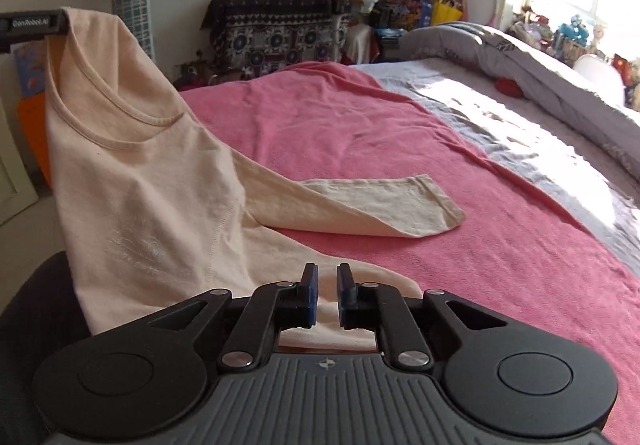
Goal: Fold clothes
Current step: 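Lift the shirt up with both grippers, letting it hang open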
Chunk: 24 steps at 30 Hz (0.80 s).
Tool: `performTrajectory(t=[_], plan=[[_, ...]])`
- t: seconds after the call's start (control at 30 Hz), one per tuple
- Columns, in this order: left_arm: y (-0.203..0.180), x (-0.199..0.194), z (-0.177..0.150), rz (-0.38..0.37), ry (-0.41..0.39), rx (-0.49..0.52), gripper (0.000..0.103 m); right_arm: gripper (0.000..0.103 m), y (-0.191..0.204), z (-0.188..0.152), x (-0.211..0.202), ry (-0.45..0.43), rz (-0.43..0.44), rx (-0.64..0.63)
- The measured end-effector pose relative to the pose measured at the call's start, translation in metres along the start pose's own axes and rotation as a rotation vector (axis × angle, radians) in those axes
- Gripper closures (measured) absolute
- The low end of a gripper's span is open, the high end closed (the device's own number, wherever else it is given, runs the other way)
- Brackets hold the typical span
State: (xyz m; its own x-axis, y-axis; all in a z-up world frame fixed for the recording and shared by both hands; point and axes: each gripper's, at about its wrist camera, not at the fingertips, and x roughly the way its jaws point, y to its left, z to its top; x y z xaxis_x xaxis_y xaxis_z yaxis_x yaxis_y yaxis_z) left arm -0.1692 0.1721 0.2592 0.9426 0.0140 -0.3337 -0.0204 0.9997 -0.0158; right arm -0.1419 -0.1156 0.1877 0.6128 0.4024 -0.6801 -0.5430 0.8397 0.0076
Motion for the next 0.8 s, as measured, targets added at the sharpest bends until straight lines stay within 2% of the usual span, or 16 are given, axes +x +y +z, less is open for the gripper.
performTrajectory(t=[0.03,0.07,0.13,0.2,0.23,0.3,0.33,0.4,0.43,0.47,0.53,0.67,0.73,0.8], plan=[[0.002,-0.001,-0.001,0.004,0.001,-0.006,0.085,0.061,0.002,0.006,0.005,-0.005,0.043,0.0],[0.004,-0.003,-0.003,0.008,0.001,-0.011,0.085,0.035,0.011,0.013,0.016,-0.013,0.059,-0.013],[0.01,-0.004,-0.003,0.015,0.009,-0.026,0.085,0.016,0.028,0.028,0.037,-0.03,0.093,-0.038],[0.016,-0.009,-0.004,0.022,0.009,-0.036,0.085,0.007,0.044,0.043,0.062,-0.032,0.125,-0.055],[0.021,-0.011,-0.006,0.021,0.007,-0.043,0.085,0.002,0.049,0.051,0.082,-0.001,0.147,-0.046],[0.029,-0.014,-0.007,0.016,0.006,-0.059,0.085,0.001,0.057,0.06,0.116,0.076,0.203,0.0],[0.032,-0.016,-0.007,0.014,0.006,-0.067,0.085,0.003,0.059,0.061,0.129,0.104,0.229,0.03],[0.035,-0.015,-0.01,0.019,0.017,-0.063,0.085,0.033,0.064,0.06,0.139,0.118,0.251,0.087],[0.037,-0.015,-0.011,0.021,0.022,-0.061,0.085,0.068,0.067,0.058,0.137,0.107,0.216,0.104],[0.038,-0.013,-0.013,0.024,0.026,-0.061,0.085,0.084,0.068,0.056,0.133,0.089,0.187,0.114],[0.04,-0.011,-0.015,0.028,0.032,-0.068,0.085,0.092,0.066,0.052,0.117,0.036,0.143,0.116],[0.038,-0.005,-0.016,0.022,0.036,-0.078,0.085,0.094,0.046,0.054,0.067,-0.106,0.012,0.123],[0.03,-0.003,-0.015,-0.004,0.035,-0.07,0.085,0.095,0.034,0.057,0.037,-0.192,-0.085,0.105],[0.02,-0.001,-0.013,-0.033,0.032,-0.062,0.085,0.095,0.024,0.062,0.007,-0.281,-0.218,0.061]])
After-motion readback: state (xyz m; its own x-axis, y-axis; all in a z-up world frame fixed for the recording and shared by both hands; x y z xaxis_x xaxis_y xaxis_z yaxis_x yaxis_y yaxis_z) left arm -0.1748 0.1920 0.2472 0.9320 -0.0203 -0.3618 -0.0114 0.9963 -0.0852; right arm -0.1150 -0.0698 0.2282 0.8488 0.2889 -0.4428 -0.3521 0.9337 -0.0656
